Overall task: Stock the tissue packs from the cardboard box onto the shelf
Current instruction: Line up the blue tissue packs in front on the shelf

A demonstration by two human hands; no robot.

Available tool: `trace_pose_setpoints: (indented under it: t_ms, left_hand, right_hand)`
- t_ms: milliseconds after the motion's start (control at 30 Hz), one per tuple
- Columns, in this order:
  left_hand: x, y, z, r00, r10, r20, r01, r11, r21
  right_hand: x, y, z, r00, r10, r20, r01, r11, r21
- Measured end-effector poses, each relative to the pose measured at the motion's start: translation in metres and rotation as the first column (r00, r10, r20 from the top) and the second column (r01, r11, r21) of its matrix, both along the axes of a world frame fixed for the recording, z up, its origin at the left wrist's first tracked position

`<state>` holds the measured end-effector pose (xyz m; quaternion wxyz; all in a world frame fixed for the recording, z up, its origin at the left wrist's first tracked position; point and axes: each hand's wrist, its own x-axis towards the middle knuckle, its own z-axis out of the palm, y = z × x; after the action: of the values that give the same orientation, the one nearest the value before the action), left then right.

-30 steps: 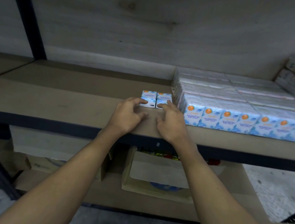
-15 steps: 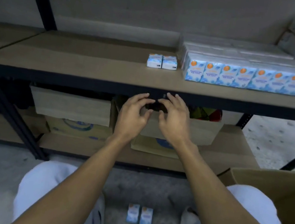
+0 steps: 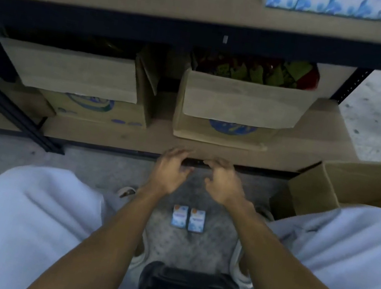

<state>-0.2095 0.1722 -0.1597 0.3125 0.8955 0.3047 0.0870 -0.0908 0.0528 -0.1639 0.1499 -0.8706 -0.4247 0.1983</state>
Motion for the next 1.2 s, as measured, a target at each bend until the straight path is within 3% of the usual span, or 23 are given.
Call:
trace_pose_setpoints:
  t_ms: [200,500,633,933,1200]
  left_hand:
    - [-0.006,-0.007,-0.076,0.977,-0.036,-0.208,0.010,0.992,-0.123]
    - [-0.028,-0.029,-0.158,0.929,-0.048,-0.367,-0.073,0.948,-0.308]
    - [-0.028,-0.037,-0.178,0.931,-0.030,-0.364,-0.116,0.921,-0.371]
    - [-0.030,-0.042,-0.251,0.918,0.111,-0.380,-0.286,0.850,-0.441]
    - [-0.013,-0.051,-0.232,0.899,0.139,-0.416,-0.288,0.903,-0.319]
  right_hand:
    - [-0.002,-0.009,-0.078,0.971,-0.097,-0.220,0.077,0.992,-0.101]
    - [-0.025,-0.026,-0.162,0.876,-0.266,-0.402,0.209,0.961,-0.181]
    - [-0.032,-0.027,-0.186,0.812,-0.352,-0.466,0.288,0.935,-0.205]
    - [-0.029,-0.021,-0.221,0.747,-0.477,-0.464,0.383,0.878,-0.286]
    - [-0.029,-0.015,-0.234,0.748,-0.518,-0.416,0.423,0.854,-0.302]
